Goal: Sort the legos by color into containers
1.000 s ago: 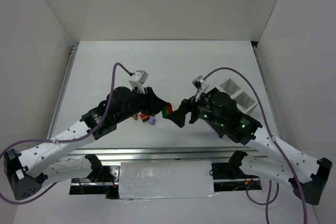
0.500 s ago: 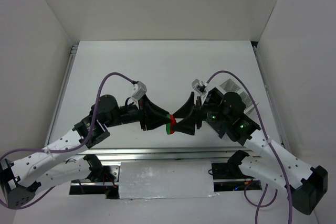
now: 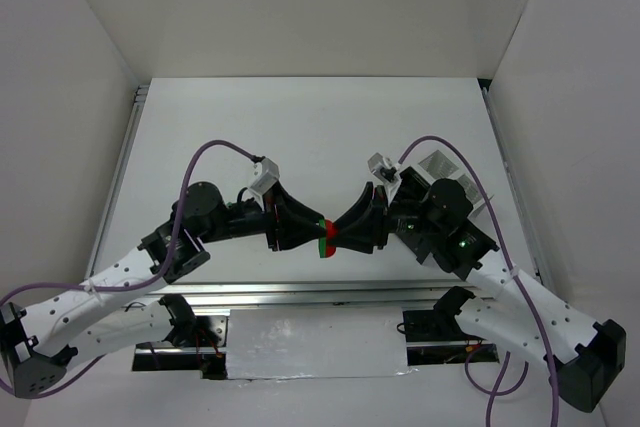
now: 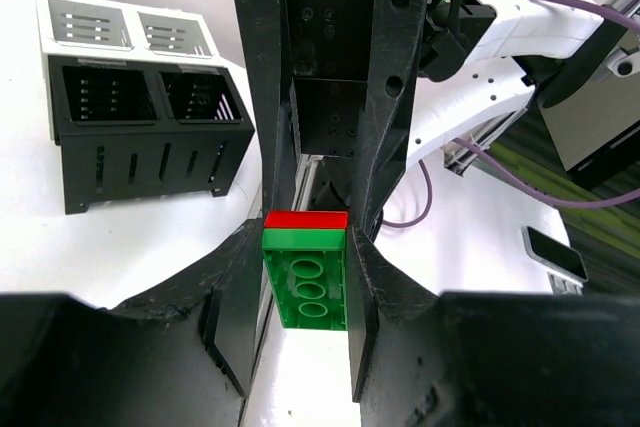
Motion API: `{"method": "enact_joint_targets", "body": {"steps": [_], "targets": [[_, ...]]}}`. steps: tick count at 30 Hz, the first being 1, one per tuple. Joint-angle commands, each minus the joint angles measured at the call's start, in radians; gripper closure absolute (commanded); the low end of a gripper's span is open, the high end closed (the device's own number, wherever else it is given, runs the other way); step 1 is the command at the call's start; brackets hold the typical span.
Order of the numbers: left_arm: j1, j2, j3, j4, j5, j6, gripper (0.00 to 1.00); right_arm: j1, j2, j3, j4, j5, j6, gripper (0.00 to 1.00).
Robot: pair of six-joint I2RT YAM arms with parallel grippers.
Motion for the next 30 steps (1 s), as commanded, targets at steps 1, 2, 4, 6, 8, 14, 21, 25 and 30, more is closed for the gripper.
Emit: {"method": "enact_joint_targets", "body": {"steps": [1, 2, 4, 6, 8, 14, 21, 25, 30], "targets": [[-0.002, -0.048, 0.0, 0.029, -0.005, 0.058, 1.0, -0.01, -0.029, -0.015, -0.021, 0.024, -0.058, 1.0], [-0.002, -0.057, -0.003, 0.021, -0.011, 0.06, 1.0, -0.015, -0.032, -0.018, -0.024, 0.022, -0.062, 1.0], [-0.002, -0.086, -0.012, -0.005, -0.029, 0.073, 1.0, -0.028, -0.04, -0.032, -0.021, 0.024, -0.066, 1.0], [-0.003, -0.109, -0.024, -0.017, -0.046, 0.075, 1.0, -0.048, -0.043, -0.038, -0.03, 0.027, -0.069, 1.0], [-0.002, -0.132, -0.04, -0.029, -0.072, 0.078, 1.0, -0.064, -0.045, -0.037, -0.053, 0.033, -0.08, 1.0], [-0.002, -0.18, -0.06, -0.069, -0.181, 0.078, 1.0, -0.134, -0.057, -0.021, -0.123, 0.068, -0.108, 1.0], [-0.002, -0.232, 0.077, -0.513, -0.617, 0.034, 1.0, -0.177, -0.034, 0.135, -0.499, 0.763, -0.022, 1.0], [-0.002, -0.206, 0.192, -0.802, -0.935, -0.089, 1.0, -0.234, 0.021, 0.239, -0.662, 1.369, 0.07, 1.0], [-0.002, -0.2, 0.212, -0.919, -1.011, -0.085, 1.0, -0.381, 0.176, 0.331, -0.685, 1.521, 0.07, 1.0]]}}
